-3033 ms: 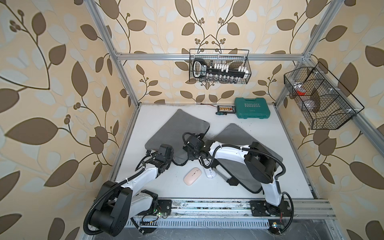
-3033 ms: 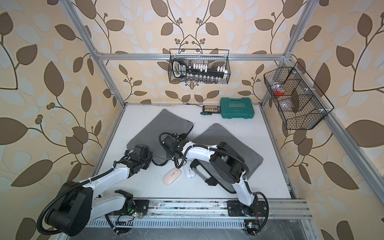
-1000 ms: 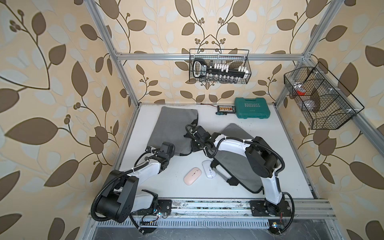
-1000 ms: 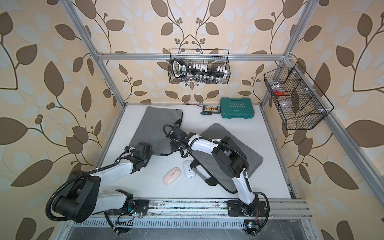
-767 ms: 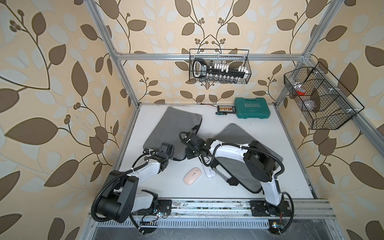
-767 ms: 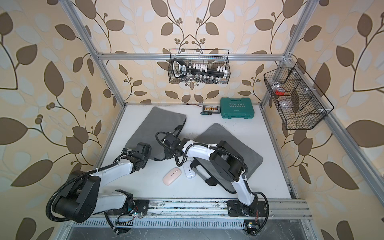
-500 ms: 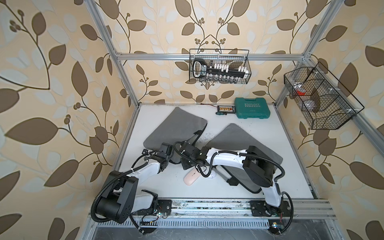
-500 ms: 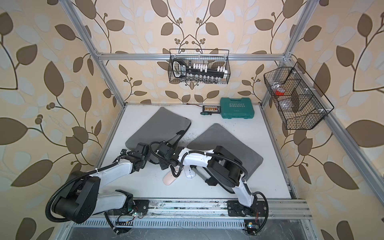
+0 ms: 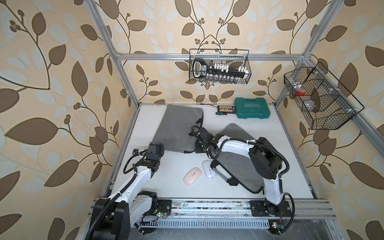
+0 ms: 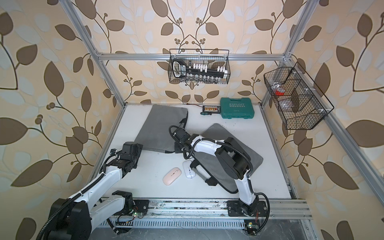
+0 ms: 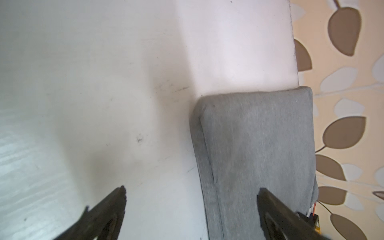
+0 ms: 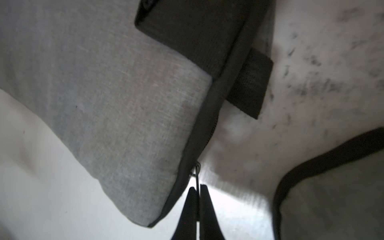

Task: Put the mouse into the laptop bag
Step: Unzip the zipper on the zippered laptop bag.

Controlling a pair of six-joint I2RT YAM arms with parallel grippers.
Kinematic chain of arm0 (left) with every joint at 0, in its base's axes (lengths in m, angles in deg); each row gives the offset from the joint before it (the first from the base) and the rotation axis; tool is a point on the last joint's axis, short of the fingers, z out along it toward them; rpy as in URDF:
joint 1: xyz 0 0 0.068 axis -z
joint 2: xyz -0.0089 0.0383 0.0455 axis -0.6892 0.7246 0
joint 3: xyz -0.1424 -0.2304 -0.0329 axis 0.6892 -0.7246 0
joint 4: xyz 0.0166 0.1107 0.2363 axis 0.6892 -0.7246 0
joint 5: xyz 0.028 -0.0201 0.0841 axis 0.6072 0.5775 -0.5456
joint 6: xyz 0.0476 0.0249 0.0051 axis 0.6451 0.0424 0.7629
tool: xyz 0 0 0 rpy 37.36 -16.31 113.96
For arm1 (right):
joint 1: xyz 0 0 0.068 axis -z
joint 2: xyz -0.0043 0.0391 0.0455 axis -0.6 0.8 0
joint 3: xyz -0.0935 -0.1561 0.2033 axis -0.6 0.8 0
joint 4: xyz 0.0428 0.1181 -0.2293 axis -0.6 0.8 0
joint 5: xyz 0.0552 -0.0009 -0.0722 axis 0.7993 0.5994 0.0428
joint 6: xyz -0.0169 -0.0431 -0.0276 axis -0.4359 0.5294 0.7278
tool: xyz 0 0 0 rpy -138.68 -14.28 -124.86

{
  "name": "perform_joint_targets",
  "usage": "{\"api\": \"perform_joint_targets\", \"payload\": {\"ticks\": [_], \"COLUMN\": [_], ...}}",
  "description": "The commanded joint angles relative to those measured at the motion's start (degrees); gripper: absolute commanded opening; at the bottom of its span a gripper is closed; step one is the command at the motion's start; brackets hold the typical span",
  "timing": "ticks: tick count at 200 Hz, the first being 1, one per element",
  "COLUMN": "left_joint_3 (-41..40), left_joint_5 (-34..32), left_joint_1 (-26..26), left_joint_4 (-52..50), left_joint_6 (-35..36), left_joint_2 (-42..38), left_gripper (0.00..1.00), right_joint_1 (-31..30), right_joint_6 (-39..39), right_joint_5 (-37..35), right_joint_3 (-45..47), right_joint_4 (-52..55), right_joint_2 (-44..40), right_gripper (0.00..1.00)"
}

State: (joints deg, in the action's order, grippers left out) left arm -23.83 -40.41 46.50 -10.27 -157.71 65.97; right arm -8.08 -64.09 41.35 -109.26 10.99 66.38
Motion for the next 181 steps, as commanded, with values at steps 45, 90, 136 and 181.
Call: {"api": "perform_joint_targets", "payload": {"ticks": [45,90,136,181], "left_joint_3": [1.47,3.13,6.38,5.21], "left_joint_5": [14.16,17.38,18.0,14.59], "left_joint_1": [-3.98,-4.35,-4.34,-4.32], "left_joint_4": [10.15,15.54,19.75,20.51], "left_joint_6": [7.7,7.88,8.91,7.2], "left_joint_2": [9.05,17.98,26.79,28.25], "left_gripper": [0.99,0.98,0.44,0.01], "right_joint_1": [4.46,5.05,4.05,2.42], "right_joint_6": [0.76,1.38,1.68,-0.51], "right_joint_5": [-0.61,0.52,1.71,2.39], "right_joint_3": [-4.03,-4.96,-4.33,-3.39], "right_joint_4": [3.16,3.28,2.5,2.85], "right_joint_2": [2.07,3.05,2.81,2.01], "right_gripper": [0.0,0.0,0.0,0.0]}}
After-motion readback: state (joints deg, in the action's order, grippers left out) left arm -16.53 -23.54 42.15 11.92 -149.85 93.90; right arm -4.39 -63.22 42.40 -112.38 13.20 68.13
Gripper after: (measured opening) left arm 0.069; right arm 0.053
